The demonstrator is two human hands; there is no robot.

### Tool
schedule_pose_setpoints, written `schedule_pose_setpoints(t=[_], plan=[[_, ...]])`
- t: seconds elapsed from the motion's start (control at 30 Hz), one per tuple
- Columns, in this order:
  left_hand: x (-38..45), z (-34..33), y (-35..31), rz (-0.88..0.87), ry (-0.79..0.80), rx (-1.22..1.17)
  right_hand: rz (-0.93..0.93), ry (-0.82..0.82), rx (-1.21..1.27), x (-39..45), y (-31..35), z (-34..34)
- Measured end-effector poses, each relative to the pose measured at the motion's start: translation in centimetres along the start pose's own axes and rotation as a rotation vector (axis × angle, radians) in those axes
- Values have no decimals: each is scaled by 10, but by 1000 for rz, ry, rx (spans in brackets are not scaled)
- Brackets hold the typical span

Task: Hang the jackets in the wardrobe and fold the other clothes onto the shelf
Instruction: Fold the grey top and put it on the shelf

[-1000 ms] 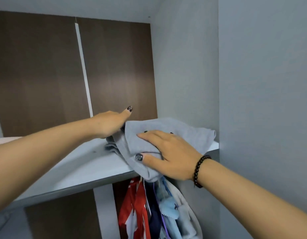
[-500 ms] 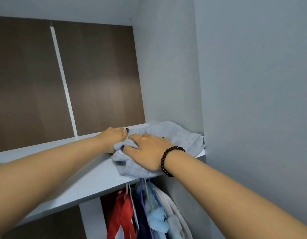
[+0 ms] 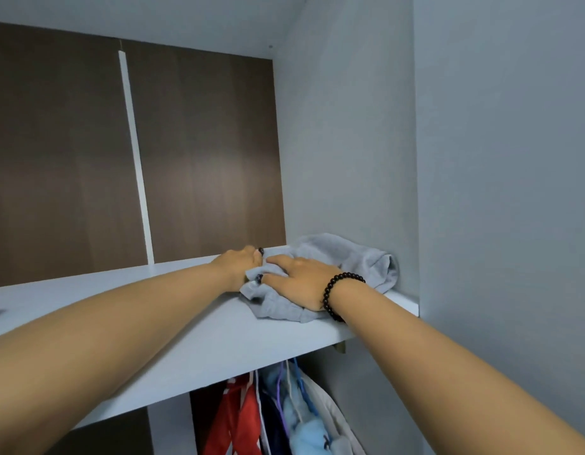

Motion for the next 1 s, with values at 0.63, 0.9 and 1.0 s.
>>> schedule_pose_setpoints(t=[0.63,0.9,1.0], plan=[[-271,31,-24,427,15,-267,244,-150,-72,-118,68,11],[-459,54,-65,697,147,-124,530,91,-82,-228,164,-63],[-531,49,-82,789,185,-136,653,144,-112,-279,201,-89]])
Point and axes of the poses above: each hand's wrist, its own x-axis towards the middle knuckle, its own z-axis out of the back of the hand, y = z × x, the point moved 8 cm from there along x, towards the middle knuckle
